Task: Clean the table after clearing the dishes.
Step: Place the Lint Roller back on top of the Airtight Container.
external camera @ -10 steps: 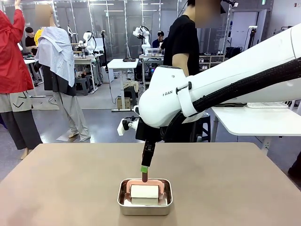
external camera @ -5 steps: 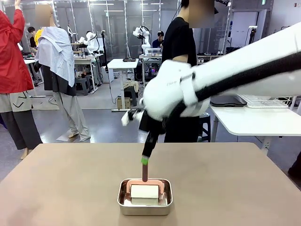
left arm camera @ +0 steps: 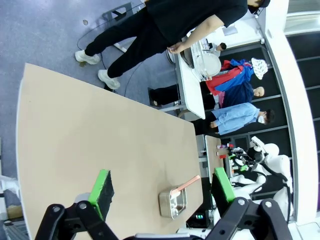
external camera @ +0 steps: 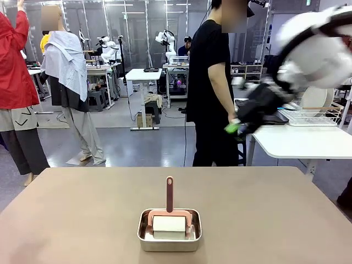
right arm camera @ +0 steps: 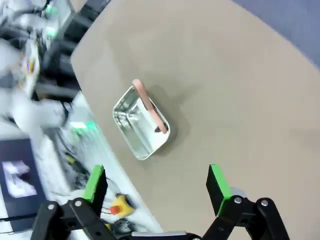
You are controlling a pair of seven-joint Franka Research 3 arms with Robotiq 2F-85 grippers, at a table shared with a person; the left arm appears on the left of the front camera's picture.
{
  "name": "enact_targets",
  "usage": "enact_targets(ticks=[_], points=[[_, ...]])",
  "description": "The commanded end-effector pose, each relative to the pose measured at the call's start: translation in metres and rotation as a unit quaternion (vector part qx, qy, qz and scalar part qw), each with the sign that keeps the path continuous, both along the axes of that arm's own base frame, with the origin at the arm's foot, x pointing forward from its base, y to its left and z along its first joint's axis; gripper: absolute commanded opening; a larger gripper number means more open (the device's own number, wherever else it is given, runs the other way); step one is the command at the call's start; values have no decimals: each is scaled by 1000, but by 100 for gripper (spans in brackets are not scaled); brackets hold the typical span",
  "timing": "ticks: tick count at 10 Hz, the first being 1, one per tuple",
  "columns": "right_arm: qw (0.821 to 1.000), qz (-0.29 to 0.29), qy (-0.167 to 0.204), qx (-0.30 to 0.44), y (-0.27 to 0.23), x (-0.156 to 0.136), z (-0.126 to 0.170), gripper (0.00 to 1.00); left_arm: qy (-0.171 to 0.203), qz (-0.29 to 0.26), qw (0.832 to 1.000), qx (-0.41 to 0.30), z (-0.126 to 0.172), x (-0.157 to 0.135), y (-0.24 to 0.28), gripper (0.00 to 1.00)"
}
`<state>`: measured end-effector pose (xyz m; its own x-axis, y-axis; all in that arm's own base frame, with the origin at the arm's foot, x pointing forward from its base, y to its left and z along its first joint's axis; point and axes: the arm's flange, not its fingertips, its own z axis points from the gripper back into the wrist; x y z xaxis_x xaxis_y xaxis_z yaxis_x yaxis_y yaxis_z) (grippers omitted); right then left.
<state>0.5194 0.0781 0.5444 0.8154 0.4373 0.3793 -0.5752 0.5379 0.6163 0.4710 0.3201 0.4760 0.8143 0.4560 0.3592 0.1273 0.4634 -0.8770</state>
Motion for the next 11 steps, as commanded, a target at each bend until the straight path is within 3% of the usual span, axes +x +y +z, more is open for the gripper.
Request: enact_targets(ticks=[1, 2, 4, 6, 7, 8, 9, 11], points=[[939, -265, 98, 195, -112, -31, -15, 100, -2, 0, 1000, 4, 2, -2, 1, 100], [905, -308, 142, 258, -176, -44, -31, 100, -2, 0, 1000, 4, 2, -2, 1, 100], [823, -385, 190, 371, -278, -69, -83, 100, -2, 0, 1000, 4, 2, -2, 1, 100], [747, -450, 229, 432, -321, -101, -144, 100, -2, 0, 1000, 4, 2, -2, 1, 100], [723, -470, 251, 439, -323, -109, -166, 100, -2, 0, 1000, 4, 2, -2, 1, 100], [743, -451, 236, 434, -315, -108, -172, 100, -2, 0, 1000, 4, 2, -2, 1, 100], [831, -386, 242, 320, -349, -119, -167, 100, -2, 0, 1000, 4, 2, -2, 1, 100], [831, -386, 242, 320, -349, -119, -167, 100, -2, 0, 1000, 4, 2, -2, 1, 100]])
